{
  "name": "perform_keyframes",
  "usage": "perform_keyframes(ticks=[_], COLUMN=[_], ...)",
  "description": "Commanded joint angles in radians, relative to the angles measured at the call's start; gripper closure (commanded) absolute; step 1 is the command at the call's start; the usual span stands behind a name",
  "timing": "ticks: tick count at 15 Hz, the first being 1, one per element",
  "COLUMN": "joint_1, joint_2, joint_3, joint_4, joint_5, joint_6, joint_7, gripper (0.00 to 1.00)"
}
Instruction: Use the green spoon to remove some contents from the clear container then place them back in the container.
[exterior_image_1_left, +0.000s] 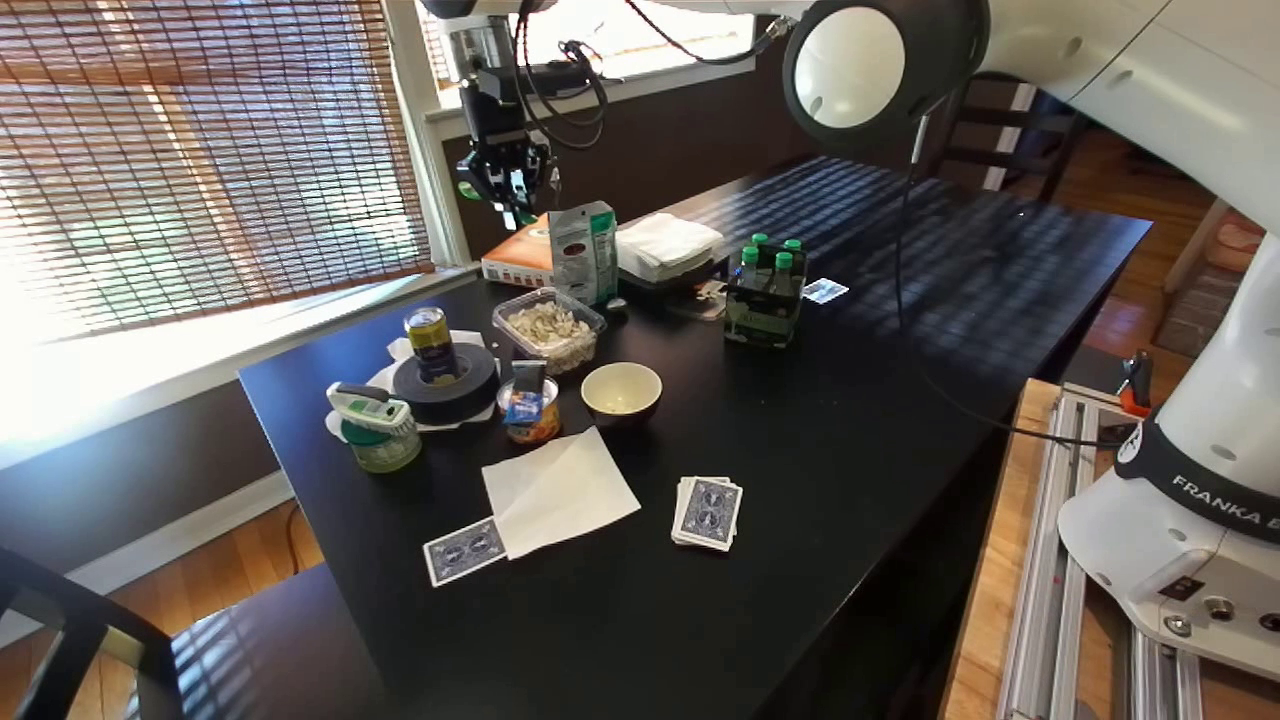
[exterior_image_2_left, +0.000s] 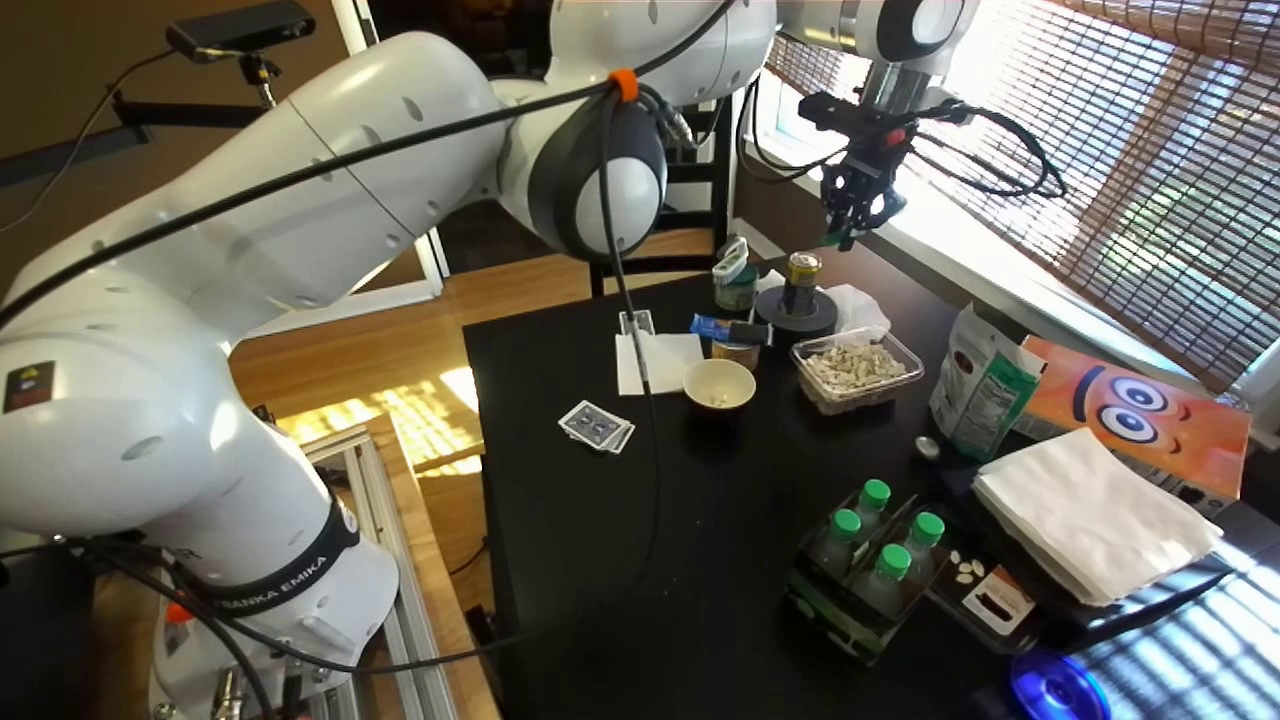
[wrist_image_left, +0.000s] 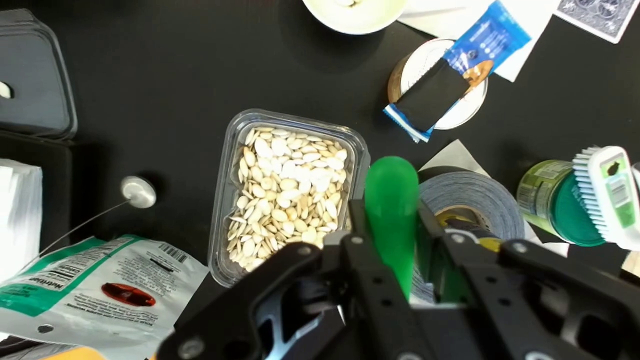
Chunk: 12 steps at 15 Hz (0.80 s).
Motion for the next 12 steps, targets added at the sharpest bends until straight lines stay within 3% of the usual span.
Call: perform_keyframes(ticks=[1,5,6,12], joint_1=[-0.008,-0.009,-0.009,-0.009], joint_2=[-0.007,-0.007,-0.005,-0.005], joint_3=[-0.001,-0.004,-0.004,-0.005], joint_4=[-0.016,-0.02,-0.02,-0.02], joint_5=[0.011,0.003,0.003,0.003], joint_6=[0.019,0.02,0.02,0.02], joint_7=[0.023,0.017,0.018,0.017], gripper=[0.94,0.94,0.75,0.75])
